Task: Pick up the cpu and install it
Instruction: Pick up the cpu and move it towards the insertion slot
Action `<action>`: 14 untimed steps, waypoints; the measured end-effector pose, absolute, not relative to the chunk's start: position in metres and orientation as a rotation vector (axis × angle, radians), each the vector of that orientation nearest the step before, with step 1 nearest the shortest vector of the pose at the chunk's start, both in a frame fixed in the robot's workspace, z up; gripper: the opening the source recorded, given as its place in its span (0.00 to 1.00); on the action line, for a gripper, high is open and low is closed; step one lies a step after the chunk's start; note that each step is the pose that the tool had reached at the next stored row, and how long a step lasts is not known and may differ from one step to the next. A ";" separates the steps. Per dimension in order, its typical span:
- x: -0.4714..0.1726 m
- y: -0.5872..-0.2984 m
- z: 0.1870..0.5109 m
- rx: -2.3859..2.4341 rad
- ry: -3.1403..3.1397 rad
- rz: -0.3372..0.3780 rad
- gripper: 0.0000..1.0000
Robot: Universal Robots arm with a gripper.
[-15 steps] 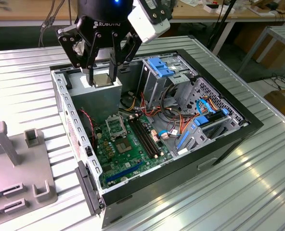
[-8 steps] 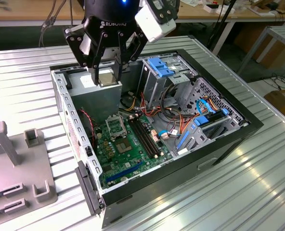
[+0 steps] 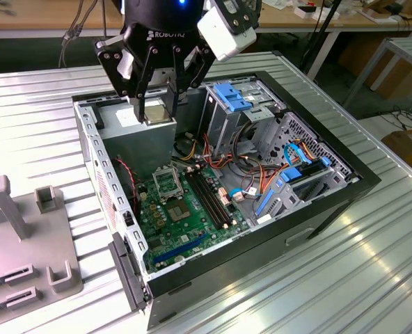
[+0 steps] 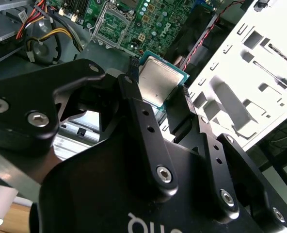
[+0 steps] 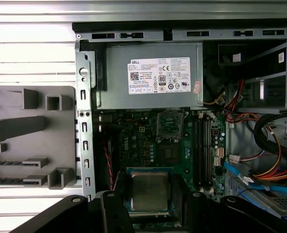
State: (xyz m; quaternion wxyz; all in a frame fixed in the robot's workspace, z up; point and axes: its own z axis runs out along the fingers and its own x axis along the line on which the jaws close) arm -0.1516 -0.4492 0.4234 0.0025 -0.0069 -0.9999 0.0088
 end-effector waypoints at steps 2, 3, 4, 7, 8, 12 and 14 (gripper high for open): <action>-0.152 -0.449 0.423 -0.022 -3.136 0.028 0.47; -0.152 -0.449 0.423 -0.022 -3.136 0.028 0.47; -0.152 -0.449 0.423 -0.022 -3.136 0.028 0.47; -0.150 -0.449 0.423 -0.021 -3.137 0.028 0.47; -0.149 -0.449 0.423 -0.021 -3.137 0.028 0.47; -0.134 -0.449 0.423 -0.021 -3.136 0.028 0.47; -0.127 -0.449 0.423 -0.022 -3.137 0.028 0.47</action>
